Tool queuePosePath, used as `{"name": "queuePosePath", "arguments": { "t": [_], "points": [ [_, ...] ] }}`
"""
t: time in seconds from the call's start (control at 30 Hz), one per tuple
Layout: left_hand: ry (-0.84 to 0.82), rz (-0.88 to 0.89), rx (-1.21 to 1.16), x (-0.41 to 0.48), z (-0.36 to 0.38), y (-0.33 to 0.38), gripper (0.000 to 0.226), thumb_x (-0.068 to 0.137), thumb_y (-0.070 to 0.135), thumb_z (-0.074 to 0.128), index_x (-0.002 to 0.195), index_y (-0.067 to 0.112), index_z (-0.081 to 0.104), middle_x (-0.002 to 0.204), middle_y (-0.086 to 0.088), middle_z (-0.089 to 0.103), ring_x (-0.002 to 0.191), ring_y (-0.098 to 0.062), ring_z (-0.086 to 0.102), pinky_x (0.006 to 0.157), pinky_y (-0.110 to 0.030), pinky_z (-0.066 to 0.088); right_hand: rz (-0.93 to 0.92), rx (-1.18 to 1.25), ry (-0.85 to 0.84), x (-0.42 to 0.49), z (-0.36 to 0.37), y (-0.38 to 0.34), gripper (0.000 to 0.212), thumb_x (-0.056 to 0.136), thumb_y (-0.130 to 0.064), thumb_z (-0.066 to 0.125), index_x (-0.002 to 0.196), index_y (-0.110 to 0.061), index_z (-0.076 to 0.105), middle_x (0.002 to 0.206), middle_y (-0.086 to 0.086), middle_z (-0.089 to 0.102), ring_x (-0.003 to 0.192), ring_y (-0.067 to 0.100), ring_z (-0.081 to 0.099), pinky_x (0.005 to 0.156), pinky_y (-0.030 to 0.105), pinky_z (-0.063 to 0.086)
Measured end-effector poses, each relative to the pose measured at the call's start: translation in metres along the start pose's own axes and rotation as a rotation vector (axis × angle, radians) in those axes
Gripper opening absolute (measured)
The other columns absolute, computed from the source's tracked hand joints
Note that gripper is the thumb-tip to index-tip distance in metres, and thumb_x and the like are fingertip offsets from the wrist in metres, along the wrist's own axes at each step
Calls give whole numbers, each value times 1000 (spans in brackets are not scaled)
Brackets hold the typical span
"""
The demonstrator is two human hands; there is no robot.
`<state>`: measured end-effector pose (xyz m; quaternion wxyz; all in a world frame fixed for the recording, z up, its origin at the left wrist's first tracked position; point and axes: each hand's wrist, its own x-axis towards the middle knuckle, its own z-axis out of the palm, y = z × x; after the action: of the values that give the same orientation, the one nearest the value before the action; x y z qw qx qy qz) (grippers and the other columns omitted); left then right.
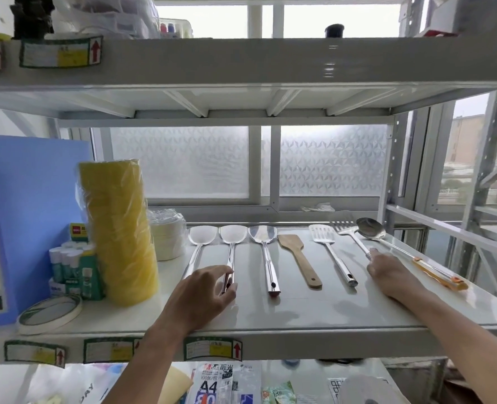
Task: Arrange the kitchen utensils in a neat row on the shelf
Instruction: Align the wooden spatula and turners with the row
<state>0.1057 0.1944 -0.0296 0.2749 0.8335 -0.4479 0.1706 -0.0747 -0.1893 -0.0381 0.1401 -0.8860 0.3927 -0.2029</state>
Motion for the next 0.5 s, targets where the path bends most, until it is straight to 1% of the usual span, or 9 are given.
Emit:
{"name": "queuePosePath", "arguments": {
  "t": [0.07,0.1,0.27,0.37,0.43,0.5],
  "points": [
    [-8,-6,-7,0,0,0,35,92,48,58,121,30,66,116,10,72,87,-11,68,80,-32,56,17,-9,-1,-3,-2,0,5,97,-15,44,99,-11,46,117,28,59,112,42,56,81,39,37],
    [-11,-9,-11,1,0,0,35,91,48,58,121,30,66,116,10,72,88,-12,69,81,-33,57,21,-12,-4,-4,-2,0,4,97,-15,44,97,-11,45,116,27,58,112,41,56,81,39,38],
    [-14,-17,-10,1,1,0,36,91,46,60,123,31,66,121,9,71,92,-15,69,83,-35,56,53,-41,-5,-3,-3,-2,6,97,-14,44,99,-9,47,119,27,56,114,41,54,87,41,42],
    [-18,-23,-10,1,0,1,35,91,47,60,123,32,66,120,9,72,91,-15,70,83,-36,56,73,-89,-15,-1,-2,-2,17,97,-15,46,109,-5,52,127,30,52,121,43,51,94,43,43],
    [-21,-24,-9,0,0,1,34,91,47,60,122,32,66,120,9,72,91,-15,70,83,-36,56,82,-121,-22,-1,-1,-2,25,98,-16,46,116,-1,54,133,30,47,127,44,45,100,43,42],
    [-21,-27,-11,-1,-1,1,34,91,47,60,121,32,66,120,10,71,93,-15,70,83,-36,56,94,-135,-22,-3,-2,-3,27,98,-18,47,115,0,58,138,32,42,131,45,41,104,45,41]
  ]
}}
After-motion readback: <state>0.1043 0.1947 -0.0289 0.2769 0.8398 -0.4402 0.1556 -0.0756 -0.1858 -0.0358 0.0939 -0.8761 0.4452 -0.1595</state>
